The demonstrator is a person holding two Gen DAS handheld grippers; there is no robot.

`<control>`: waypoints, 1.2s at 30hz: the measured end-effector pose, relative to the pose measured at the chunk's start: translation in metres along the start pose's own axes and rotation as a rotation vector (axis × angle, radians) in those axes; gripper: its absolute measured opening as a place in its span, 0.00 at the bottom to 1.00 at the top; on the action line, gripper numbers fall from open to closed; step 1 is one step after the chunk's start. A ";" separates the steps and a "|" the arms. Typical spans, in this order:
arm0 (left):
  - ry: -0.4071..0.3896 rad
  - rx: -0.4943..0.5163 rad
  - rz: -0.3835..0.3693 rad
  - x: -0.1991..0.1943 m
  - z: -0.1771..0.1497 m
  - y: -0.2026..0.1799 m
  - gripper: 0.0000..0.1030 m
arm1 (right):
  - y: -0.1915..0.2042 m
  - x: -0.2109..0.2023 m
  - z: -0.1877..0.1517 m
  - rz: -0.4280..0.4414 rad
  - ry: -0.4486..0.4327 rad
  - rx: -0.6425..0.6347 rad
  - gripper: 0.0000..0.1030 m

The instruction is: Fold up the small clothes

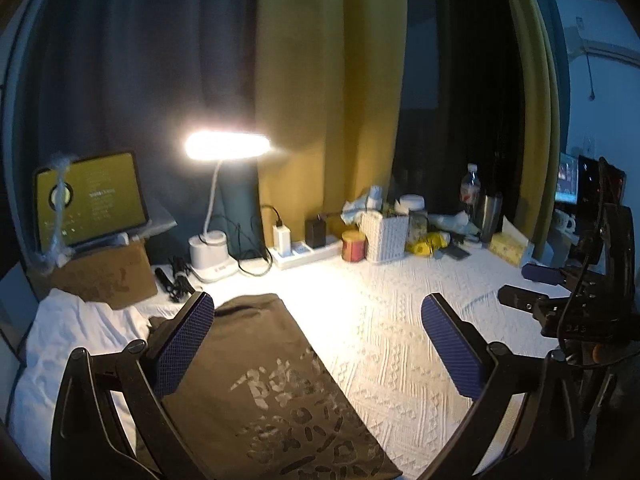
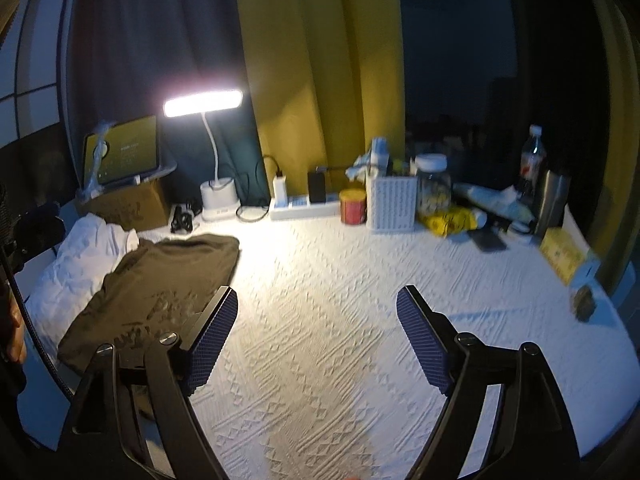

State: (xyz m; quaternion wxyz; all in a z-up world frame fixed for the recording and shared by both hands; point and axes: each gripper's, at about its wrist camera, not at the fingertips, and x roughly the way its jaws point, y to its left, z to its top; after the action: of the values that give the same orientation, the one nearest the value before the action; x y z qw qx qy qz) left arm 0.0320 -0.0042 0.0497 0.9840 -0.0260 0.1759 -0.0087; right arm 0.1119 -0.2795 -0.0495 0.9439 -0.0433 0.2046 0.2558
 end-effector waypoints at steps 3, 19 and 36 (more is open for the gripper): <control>-0.029 -0.006 0.015 -0.008 0.005 0.002 0.99 | -0.001 -0.011 0.008 -0.013 -0.029 -0.007 0.82; -0.125 -0.058 0.062 -0.047 0.025 0.019 0.99 | 0.011 -0.068 0.046 -0.029 -0.170 -0.023 0.82; -0.261 -0.025 0.082 -0.092 0.037 0.044 0.99 | 0.058 -0.107 0.074 -0.122 -0.291 -0.063 0.82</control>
State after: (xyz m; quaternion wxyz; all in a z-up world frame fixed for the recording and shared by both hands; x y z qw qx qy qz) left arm -0.0408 0.0436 0.1139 0.9977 -0.0319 0.0474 0.0371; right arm 0.0258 -0.2656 0.0627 0.9754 -0.0477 0.0546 0.2080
